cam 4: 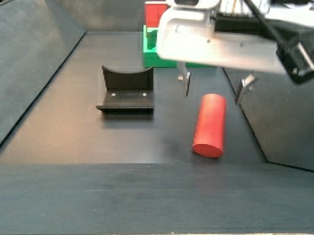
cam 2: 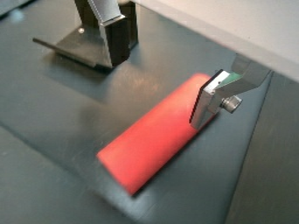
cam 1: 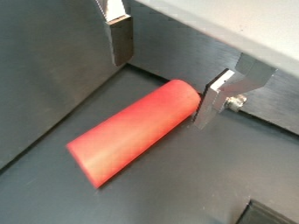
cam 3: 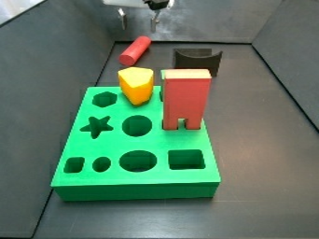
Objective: Pick up the oval object. Move up. Place the oval object on the fixture. Regrasp the oval object. Move to above the board. Insert the oval object.
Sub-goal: Pick up the oval object.
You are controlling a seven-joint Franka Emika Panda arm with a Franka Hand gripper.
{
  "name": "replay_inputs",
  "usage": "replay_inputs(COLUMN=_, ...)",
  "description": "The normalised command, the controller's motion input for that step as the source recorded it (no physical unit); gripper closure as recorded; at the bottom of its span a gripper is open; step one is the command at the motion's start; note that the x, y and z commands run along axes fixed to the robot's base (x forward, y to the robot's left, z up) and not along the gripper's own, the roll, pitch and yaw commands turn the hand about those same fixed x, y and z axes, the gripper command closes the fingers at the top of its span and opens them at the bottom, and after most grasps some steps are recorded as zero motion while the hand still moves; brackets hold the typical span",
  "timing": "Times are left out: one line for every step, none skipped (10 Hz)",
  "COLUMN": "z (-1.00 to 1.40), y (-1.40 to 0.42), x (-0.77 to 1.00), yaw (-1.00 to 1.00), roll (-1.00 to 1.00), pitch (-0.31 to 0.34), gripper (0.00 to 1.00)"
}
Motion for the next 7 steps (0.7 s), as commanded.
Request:
replay_inputs(z=-0.58, y=0.17, x=0.0, yaw=-0.31, roll=0.2, pitch=-0.17, gripper=0.0)
replay_inputs(z=-0.65, y=0.0, x=0.0, yaw=-0.19, roll=0.26, pitch=-0.15, gripper=0.0)
replay_inputs(z=-0.64, y=0.0, x=0.16, yaw=-0.1, roll=0.23, pitch=-0.161, gripper=0.0)
replay_inputs(z=-0.63, y=0.0, x=0.29, yaw=-0.11, roll=0.17, pitch=-0.131, gripper=0.0)
replay_inputs(z=-0.65, y=0.0, x=0.29, yaw=-0.12, roll=0.16, pitch=-0.127, gripper=0.0)
replay_inputs(z=-0.71, y=0.0, x=0.14, yaw=-0.1, roll=0.18, pitch=-0.149, gripper=0.0)
replay_inputs(z=-0.75, y=0.0, x=0.02, yaw=-0.04, roll=0.23, pitch=-0.117, gripper=0.0)
